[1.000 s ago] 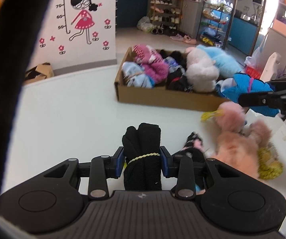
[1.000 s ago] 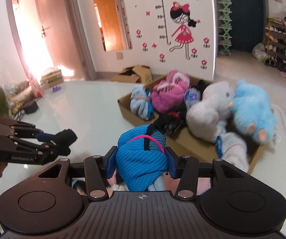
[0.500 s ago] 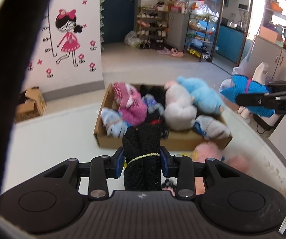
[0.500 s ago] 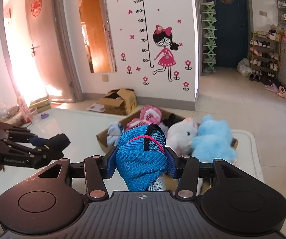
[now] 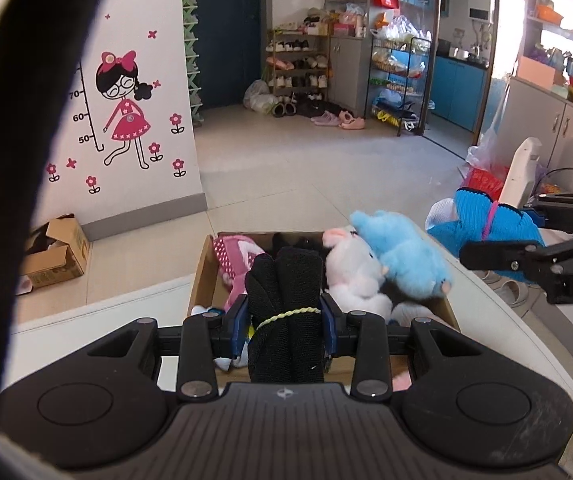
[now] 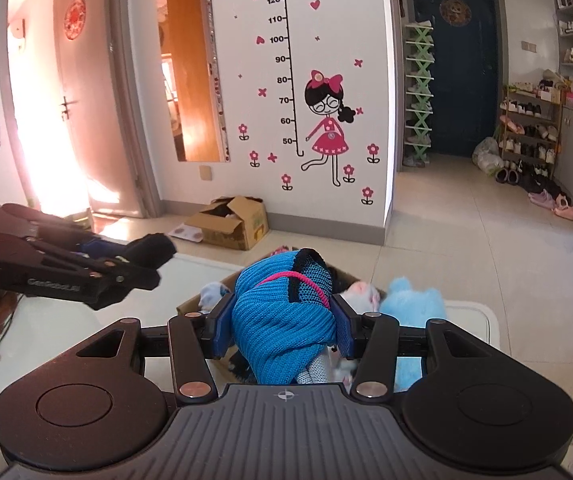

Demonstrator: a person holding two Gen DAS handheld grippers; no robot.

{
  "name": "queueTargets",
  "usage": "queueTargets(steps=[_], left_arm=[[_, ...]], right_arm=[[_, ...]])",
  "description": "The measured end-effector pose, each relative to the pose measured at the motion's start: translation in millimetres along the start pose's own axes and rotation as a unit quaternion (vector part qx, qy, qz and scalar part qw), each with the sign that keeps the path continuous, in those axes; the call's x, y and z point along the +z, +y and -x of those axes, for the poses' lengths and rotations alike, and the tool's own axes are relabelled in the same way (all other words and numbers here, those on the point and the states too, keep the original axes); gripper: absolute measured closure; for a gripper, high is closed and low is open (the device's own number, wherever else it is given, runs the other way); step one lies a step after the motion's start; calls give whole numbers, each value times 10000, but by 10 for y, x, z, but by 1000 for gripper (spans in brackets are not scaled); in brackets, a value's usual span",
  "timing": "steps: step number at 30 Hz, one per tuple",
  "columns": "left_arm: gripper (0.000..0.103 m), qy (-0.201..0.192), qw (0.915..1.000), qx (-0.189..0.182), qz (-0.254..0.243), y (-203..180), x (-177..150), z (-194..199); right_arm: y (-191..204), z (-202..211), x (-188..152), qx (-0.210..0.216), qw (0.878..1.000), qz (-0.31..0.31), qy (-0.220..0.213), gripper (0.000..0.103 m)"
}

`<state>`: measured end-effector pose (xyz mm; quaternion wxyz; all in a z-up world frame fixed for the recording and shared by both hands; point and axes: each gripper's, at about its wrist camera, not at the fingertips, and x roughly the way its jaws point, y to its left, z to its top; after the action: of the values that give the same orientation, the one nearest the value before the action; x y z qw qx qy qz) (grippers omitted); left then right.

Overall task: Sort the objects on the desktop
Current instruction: 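Lift both sock bundles and carry them over the cardboard box, then lower both sock bundles into the box and open both tools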

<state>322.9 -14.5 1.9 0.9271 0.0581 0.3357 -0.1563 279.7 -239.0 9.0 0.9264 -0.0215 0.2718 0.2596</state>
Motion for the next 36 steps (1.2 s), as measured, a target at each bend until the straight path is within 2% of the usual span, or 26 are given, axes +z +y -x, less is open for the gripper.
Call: queueTargets(steps=[5, 14, 20, 27, 36], left_arm=[[70, 168, 9998, 5, -44, 1, 10, -255], [70, 451, 9989, 14, -136, 107, -87, -556], [70, 654, 9976, -15, -231, 182, -146, -751], [70, 837, 9963, -75, -156, 236, -273, -935], [70, 753, 9970, -97, -111, 309, -344, -1057]], right_arm=[[-19, -179, 7, 49, 9999, 62, 111, 47], [-30, -564, -172, 302, 9983, 235, 442, 47], [-38, -793, -286, 623, 9953, 372, 645, 47], [-44, -1011, -416, 1185, 9877, 517, 882, 47], [-124, -1251, -591, 1417, 9794, 730, 1240, 47]])
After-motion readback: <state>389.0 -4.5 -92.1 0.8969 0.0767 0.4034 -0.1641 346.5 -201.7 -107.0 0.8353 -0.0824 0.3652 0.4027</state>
